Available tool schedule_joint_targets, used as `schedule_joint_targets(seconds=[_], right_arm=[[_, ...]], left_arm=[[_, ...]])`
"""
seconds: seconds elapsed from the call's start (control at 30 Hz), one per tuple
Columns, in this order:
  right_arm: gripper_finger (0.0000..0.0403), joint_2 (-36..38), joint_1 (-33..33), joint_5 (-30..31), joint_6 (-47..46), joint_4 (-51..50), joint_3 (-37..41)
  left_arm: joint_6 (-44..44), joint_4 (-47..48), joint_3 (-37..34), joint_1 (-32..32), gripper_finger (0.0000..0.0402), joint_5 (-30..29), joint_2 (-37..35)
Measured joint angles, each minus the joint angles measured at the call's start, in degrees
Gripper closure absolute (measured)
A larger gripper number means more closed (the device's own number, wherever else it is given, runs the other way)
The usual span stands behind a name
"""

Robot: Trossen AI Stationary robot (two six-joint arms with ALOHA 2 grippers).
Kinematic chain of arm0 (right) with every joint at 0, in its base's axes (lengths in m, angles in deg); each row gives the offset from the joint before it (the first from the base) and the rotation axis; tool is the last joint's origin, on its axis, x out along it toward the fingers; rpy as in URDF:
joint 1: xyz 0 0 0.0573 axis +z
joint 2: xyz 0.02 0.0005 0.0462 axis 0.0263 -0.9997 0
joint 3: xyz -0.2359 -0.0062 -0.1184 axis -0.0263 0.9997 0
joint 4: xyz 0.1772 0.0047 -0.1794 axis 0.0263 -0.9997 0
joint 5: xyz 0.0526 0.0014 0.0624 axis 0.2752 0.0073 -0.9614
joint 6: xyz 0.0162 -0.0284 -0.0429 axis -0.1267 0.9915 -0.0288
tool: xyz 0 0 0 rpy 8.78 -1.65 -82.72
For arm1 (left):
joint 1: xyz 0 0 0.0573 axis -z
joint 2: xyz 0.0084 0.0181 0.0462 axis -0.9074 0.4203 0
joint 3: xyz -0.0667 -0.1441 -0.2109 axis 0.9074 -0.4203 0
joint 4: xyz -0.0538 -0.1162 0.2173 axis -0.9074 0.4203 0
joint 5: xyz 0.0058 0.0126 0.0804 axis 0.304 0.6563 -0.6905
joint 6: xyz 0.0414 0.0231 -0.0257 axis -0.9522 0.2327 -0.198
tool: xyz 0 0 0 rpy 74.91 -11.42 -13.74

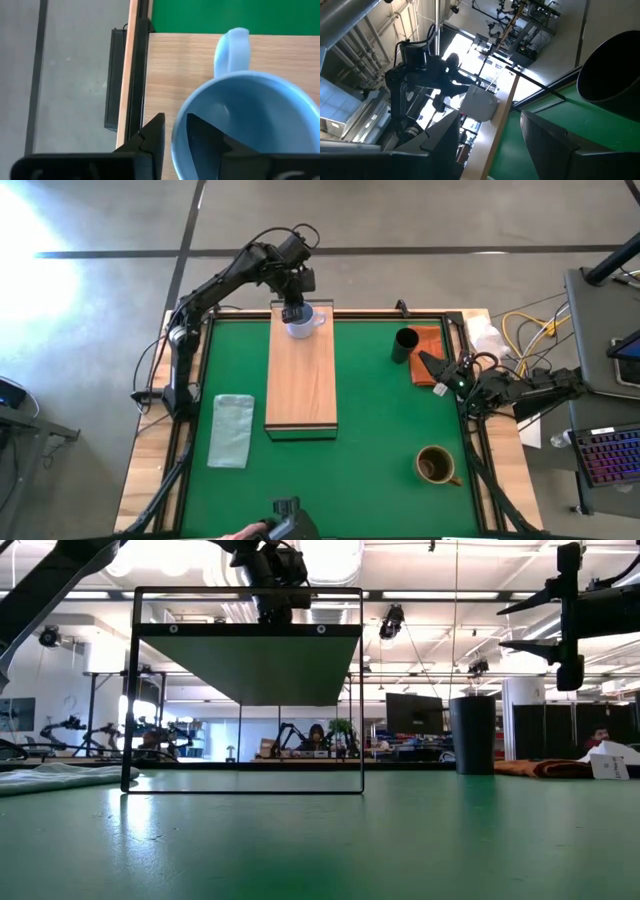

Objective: Stack small to large cups/mugs on shelf
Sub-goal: Put the blue mug on the shelf

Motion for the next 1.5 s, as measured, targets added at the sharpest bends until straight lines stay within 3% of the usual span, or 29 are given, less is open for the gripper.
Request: schedule_joint_targets(seconds=[0.3,0.83,0.97,1.33,1.5], right_arm=[[0.0199,0.0,0.0,0.0,0.0,0.0,0.0],[0.0199,0.0,0.0,0.0,0.0,0.0,0.0],[0.0199,0.0,0.0,0.0,0.0,0.0,0.0],[0.0199,0.0,0.0,0.0,0.0,-0.5,0.0],[0.0199,0.0,0.0,0.0,-1.8,-1.7,0.0]], left_arm=[[-2.5,0.0,0.0,0.8,0.0375,2.4,0.0],[-8.1,0.7,-0.1,1.0,0.0378,2.1,0.0],[-8.8,0.4,-0.1,1.4,0.0378,-0.9,-0.1],[0.8,-1.0,-0.1,1.4,0.0376,-2.1,-2.7],[9.9,0.6,-0.2,1.5,0.0376,-2.6,-3.8]])
